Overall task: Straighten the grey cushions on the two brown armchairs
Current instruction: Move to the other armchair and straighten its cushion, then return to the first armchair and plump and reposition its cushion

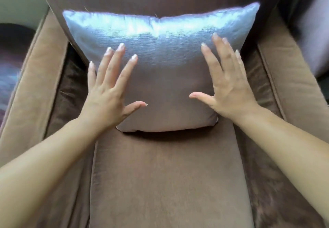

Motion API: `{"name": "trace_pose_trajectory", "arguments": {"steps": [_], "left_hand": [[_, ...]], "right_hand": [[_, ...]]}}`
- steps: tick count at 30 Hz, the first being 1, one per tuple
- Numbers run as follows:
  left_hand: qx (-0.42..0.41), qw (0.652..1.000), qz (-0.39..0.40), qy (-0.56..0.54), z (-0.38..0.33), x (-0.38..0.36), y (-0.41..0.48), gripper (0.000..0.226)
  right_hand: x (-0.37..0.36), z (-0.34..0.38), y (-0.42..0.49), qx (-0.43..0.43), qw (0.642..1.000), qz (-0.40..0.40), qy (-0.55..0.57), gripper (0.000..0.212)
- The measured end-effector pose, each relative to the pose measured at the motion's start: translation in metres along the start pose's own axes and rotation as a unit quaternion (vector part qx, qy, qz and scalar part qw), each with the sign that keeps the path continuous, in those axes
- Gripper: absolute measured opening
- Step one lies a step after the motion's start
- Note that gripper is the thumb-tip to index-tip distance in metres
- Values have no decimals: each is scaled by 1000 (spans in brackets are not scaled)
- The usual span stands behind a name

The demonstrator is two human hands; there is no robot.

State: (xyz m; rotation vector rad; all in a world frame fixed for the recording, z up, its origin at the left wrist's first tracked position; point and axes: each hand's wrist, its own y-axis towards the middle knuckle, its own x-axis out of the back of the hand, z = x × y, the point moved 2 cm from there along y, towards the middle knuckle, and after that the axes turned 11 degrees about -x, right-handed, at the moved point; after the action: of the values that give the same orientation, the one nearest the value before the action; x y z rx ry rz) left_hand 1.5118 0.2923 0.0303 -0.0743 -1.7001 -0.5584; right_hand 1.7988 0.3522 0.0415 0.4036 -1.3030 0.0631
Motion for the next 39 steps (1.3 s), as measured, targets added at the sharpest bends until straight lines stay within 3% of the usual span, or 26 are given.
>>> {"name": "trace_pose_trajectory", "arguments": {"steps": [5, 12, 15, 18, 21, 24, 30, 36, 39], "left_hand": [[50, 992, 112, 33, 20, -1, 40, 116], [51, 990, 132, 16, 16, 27, 19, 111], [128, 976, 170, -34, 15, 61, -26, 104], [224, 941, 242, -75, 15, 108, -85, 95], [258, 917, 300, -50, 14, 158, -144, 83], [288, 897, 330, -56, 14, 208, -189, 80], [393, 861, 296, -131, 64, 296, -295, 61], [490, 824, 229, -168, 151, 373, -446, 60], [523, 808, 207, -176, 186, 418, -528, 64]], "right_hand": [[-13, 5, 29, -24, 994, 81, -75, 117], [4, 21, 16, -38, 992, 95, -78, 112], [22, 50, -10, -74, 991, 113, -17, 100], [49, 101, -37, -101, 970, 210, 74, 80], [74, 167, -55, -109, 931, 328, 120, 59], [94, 245, -71, -17, 909, 412, 66, 53], [111, 410, -72, 57, 896, 440, 30, 46], [105, 607, -100, 82, 891, 445, 41, 51], [102, 720, -133, 145, 873, 466, 26, 51]]}}
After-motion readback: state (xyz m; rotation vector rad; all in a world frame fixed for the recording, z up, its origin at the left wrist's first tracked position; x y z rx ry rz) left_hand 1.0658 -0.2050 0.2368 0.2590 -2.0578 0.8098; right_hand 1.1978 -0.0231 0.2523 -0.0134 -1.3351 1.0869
